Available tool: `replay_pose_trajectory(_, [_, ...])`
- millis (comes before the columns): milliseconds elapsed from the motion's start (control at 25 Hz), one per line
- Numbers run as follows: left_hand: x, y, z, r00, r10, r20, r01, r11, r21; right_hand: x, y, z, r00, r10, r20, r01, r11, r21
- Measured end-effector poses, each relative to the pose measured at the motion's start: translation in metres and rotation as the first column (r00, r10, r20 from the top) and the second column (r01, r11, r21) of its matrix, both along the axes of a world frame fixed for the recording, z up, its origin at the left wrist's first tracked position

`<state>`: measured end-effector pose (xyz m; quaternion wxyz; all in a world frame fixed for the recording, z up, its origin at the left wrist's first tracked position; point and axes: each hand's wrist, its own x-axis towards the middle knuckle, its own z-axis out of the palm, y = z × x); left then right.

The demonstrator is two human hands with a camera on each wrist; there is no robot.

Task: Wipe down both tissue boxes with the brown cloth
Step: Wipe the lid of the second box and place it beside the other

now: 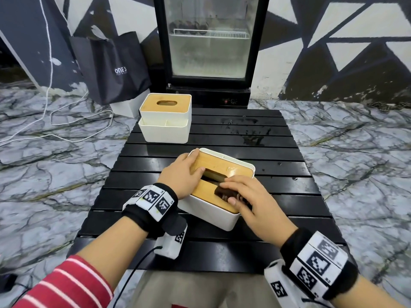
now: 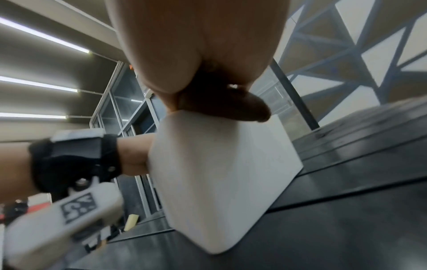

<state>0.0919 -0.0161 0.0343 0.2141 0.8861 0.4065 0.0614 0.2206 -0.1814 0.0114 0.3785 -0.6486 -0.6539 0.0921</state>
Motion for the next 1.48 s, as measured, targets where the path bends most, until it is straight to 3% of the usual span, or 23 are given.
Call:
replay_pose_trajectory(240, [-0.002,0.002,-0.001,1.0,-0.008,0.027,0.008,1.0,-0.01,0.028,0.019,0.006,0.994,-0.094,-0.047,0.093,0.995,-0.022])
replay_pose_trajectory(480, [-0.002,0.002,0.0,1.0,-0.031,0.004,0.031,0.998,-0.06,0.022,0.02,0.01,0.984,-0.154,-0.084,0.147,0.986,-0.084])
replay_pose_trajectory(680, [-0.01,-0.028,0.013,0.994,-0.053,-0.1,0.074,0.971,0.225,0.002,0.016,0.011,0.941,-0.334,-0.046,0.33,0.941,-0.075])
replay_pose_trajectory(840, [-0.013,-0.065,0.007,0.96,-0.087,-0.267,0.143,0.97,0.197,-0.014,0.014,0.009,0.892,-0.448,0.062,0.452,0.888,-0.089])
replay_pose_trajectory(960, [-0.021,-0.048,0.01,0.927,-0.15,-0.343,0.217,0.962,0.166,-0.013,-0.001,0.016,0.921,-0.388,0.035,0.388,0.909,-0.152])
replay_pose_trajectory(1080, [-0.032,-0.02,0.016,0.915,-0.104,-0.389,0.182,0.969,0.168,-0.018,-0.021,0.023,0.975,-0.221,0.002,0.217,0.955,-0.201])
replay_pose_trajectory(1240, [-0.03,-0.01,0.013,0.977,-0.004,-0.211,0.027,0.994,0.11,-0.032,-0.026,0.038,0.999,-0.015,-0.041,0.006,0.977,-0.214])
replay_pose_trajectory(1360, [-0.015,-0.016,0.003,0.999,-0.032,0.001,0.032,0.996,-0.087,-0.024,-0.012,0.049,0.997,-0.069,-0.03,0.064,0.986,-0.157])
replay_pose_trajectory(1480, [-0.004,-0.018,-0.002,0.998,-0.008,0.066,0.019,0.985,-0.17,-0.022,-0.002,0.038,0.998,-0.052,0.035,0.058,0.984,-0.168])
